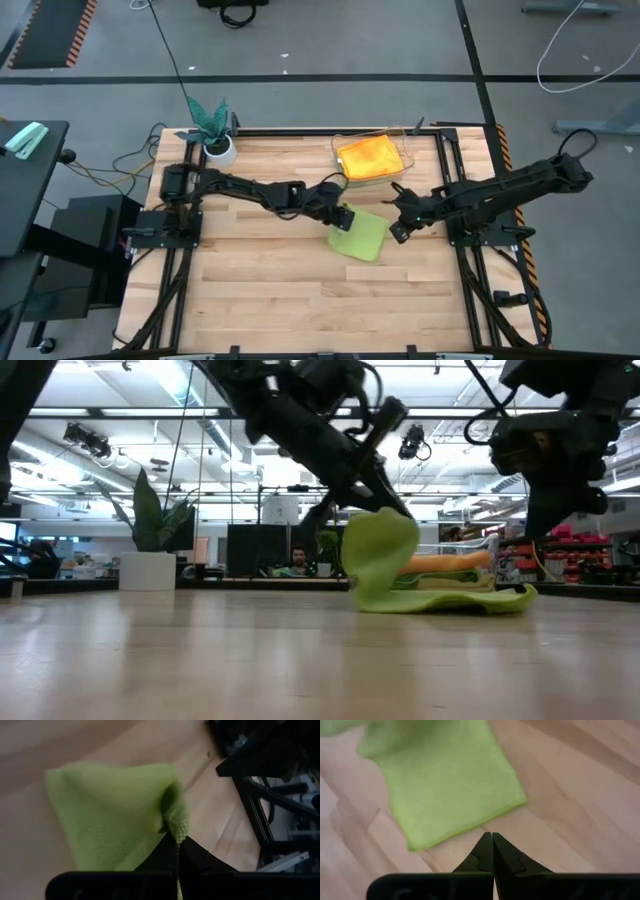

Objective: Fold microfiber towels
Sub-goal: Fold the light green towel

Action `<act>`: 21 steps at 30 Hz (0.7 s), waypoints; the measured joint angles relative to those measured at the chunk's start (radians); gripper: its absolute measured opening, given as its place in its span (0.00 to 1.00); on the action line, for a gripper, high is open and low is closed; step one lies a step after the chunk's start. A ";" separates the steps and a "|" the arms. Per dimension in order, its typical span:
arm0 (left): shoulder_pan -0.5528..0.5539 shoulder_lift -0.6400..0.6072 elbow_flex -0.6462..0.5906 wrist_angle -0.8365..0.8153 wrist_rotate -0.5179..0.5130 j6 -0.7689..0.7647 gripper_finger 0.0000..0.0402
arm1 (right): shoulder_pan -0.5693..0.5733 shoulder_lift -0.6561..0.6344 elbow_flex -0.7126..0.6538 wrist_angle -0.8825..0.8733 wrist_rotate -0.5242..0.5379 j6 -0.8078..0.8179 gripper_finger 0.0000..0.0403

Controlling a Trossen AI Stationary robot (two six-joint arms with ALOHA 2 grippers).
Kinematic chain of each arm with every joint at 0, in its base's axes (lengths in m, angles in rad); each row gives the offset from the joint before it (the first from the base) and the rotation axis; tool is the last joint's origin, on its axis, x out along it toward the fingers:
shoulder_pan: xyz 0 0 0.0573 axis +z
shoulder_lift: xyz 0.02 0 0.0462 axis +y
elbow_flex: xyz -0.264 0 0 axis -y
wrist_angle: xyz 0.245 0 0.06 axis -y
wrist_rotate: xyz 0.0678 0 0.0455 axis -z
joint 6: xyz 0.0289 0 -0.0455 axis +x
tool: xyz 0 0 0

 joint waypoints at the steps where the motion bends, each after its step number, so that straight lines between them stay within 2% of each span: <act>1: 0.000 0.021 0.022 -0.007 0.019 0.010 0.01 | 0.009 0.004 0.000 0.009 0.000 -0.002 0.00; 7: 0.001 0.097 0.170 -0.086 0.050 0.074 0.01 | 0.051 0.002 0.000 -0.001 0.008 0.019 0.00; 13: 0.004 0.176 0.319 -0.234 0.101 0.126 0.01 | 0.097 0.021 0.000 -0.035 0.017 0.044 0.00; 17: -0.007 0.256 0.404 -0.269 0.170 0.125 0.01 | 0.108 0.023 0.001 -0.047 0.029 0.068 0.00; 21: -0.027 0.293 0.468 -0.277 0.178 0.126 0.01 | 0.116 0.029 -0.007 -0.063 0.032 0.104 0.00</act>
